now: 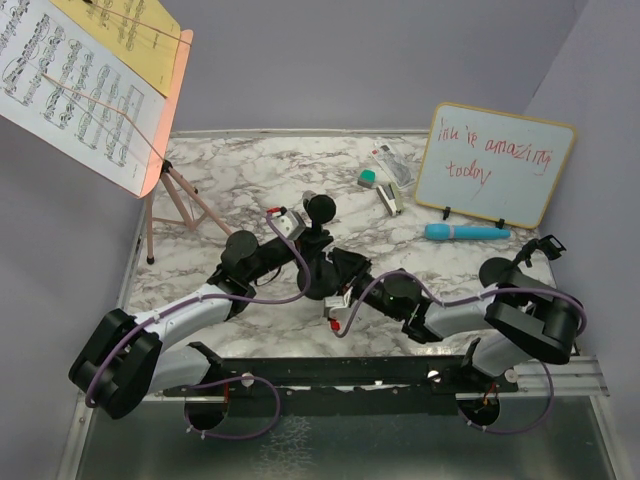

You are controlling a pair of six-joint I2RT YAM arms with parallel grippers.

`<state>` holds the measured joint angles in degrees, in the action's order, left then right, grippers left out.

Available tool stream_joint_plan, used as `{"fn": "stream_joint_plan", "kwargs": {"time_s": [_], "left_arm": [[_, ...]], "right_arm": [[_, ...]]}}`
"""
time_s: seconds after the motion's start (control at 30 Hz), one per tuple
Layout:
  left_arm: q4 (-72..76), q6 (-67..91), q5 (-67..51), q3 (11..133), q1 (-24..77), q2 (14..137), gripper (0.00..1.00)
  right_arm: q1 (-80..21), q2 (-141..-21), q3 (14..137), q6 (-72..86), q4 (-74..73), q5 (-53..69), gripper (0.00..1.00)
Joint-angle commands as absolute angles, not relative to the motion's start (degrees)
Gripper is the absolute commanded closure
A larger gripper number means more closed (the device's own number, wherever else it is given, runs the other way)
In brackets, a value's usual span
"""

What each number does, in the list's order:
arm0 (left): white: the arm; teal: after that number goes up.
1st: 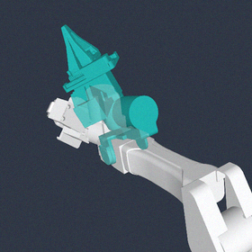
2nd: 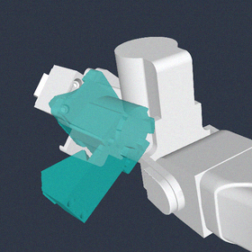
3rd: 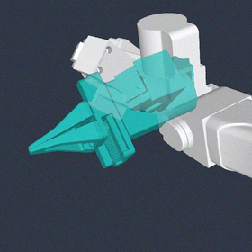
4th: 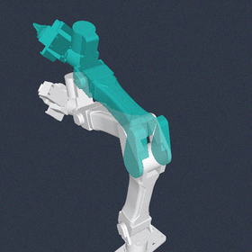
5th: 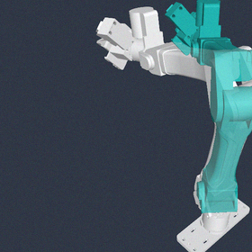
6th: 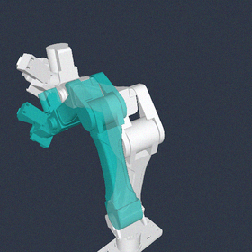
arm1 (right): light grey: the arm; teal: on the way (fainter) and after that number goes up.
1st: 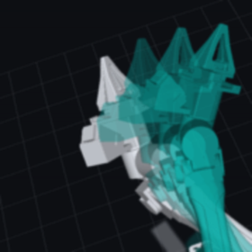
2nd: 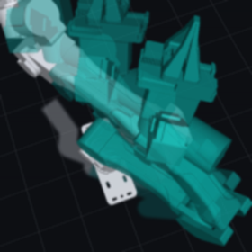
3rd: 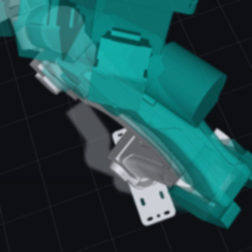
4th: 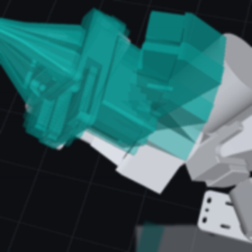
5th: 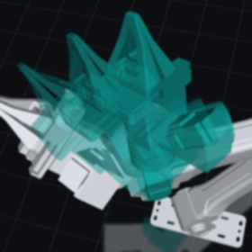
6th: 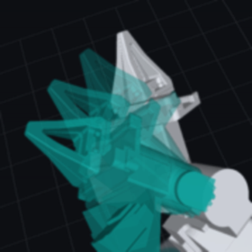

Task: Pack up the instrument practice props
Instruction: Unscrew the knob on the microphone stand.

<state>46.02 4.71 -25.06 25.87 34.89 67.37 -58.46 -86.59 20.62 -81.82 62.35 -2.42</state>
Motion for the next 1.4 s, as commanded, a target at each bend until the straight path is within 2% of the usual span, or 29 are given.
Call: {"fn": "stream_joint_plan", "kwargs": {"time_s": [0.0, 0.13, 0.23, 0.5, 0.63, 0.73, 0.83, 1.1, 1.37], "left_arm": [[45.27, 4.8, -25.04, 26.1, 35.07, 66.26, 1.0], [45.26, 4.75, -25.05, 26.1, 35.07, 66.39, 1.0], [45.26, 4.75, -25.18, 26.18, 35.07, 66.59, 1.0], [45.26, 4.79, -25.31, 26.23, 35.07, 66.72, 1.0], [45.26, 4.88, -25.4, 26.36, 35.07, 66.78, 1.0], [45.26, 4.84, -25.4, 26.27, 35.07, 66.64, 1.0], [45.26, 4.91, -25.55, 26.37, 35.07, 66.83, 1.0], [45.26, 5.04, -25.64, 26.32, 35.07, 66.66, 1.0], [45.26, 5.1, -25.82, 26.36, 35.07, 66.38, 1.0]], "right_arm": [[-58.53, -81.3, 19.63, -63.66, 61.84, -5.21, 0.62], [-58.37, -74.57, 20.63, -45.57, 49.92, -1.2, 0.51], [-57.81, -71.2, 19.93, -32.06, 48.42, -0.44, 0.45], [-52.45, -62.24, 20.15, 2.49, 44.68, -1.4, 0.21], [-48.7, -62.12, 24.58, 23.56, 33.96, -6.52, 0.2], [-43.94, -64.13, 28.15, 36.68, 26.8, -0.99, 0.2], [-41.41, -66.62, 29.12, 45.21, 26.03, 5.81, 0.2], [-36.4, -75.58, 30.41, 59.7, 30.31, 22.53, 0.2], [-33.71, -86.44, 26.82, 73.08, 52.38, 33.23, 0.28]]}}
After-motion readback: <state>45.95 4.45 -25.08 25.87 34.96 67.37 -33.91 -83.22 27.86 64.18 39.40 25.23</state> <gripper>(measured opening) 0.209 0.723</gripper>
